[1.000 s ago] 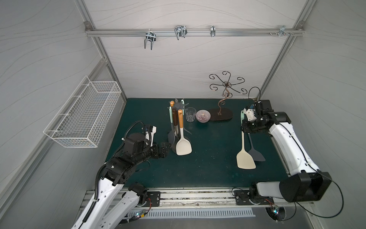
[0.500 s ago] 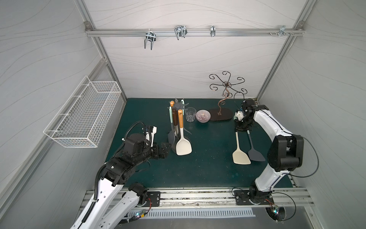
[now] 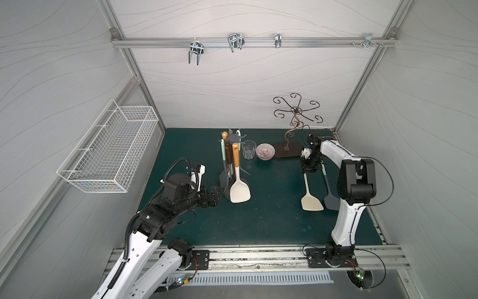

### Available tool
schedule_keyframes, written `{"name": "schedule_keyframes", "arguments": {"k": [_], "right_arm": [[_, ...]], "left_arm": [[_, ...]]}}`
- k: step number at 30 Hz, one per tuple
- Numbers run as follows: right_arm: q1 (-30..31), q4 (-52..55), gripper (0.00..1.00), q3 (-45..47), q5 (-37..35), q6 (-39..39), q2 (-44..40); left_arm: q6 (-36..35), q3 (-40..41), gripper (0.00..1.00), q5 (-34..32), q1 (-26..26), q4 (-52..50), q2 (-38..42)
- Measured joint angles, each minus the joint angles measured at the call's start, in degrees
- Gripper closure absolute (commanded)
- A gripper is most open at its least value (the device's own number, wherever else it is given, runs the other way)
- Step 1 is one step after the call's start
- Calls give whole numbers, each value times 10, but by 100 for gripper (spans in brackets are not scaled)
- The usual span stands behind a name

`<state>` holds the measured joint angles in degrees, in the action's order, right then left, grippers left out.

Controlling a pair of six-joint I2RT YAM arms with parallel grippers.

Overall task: Take the spatula off the kitchen utensil rack
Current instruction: Place the spatula at the center of the board.

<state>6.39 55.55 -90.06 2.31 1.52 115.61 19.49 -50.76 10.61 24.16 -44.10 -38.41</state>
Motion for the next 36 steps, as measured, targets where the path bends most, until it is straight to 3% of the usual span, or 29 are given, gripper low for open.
{"name": "schedule_keyframes", "arguments": {"k": [33, 36], "right_arm": [[-15, 4, 100, -21, 5, -14, 68], [-15, 8, 84, -24, 5, -14, 69]], "left_arm": [[0, 0, 0, -8, 0, 0, -13], [0, 0, 0, -8, 0, 0, -13]]}}
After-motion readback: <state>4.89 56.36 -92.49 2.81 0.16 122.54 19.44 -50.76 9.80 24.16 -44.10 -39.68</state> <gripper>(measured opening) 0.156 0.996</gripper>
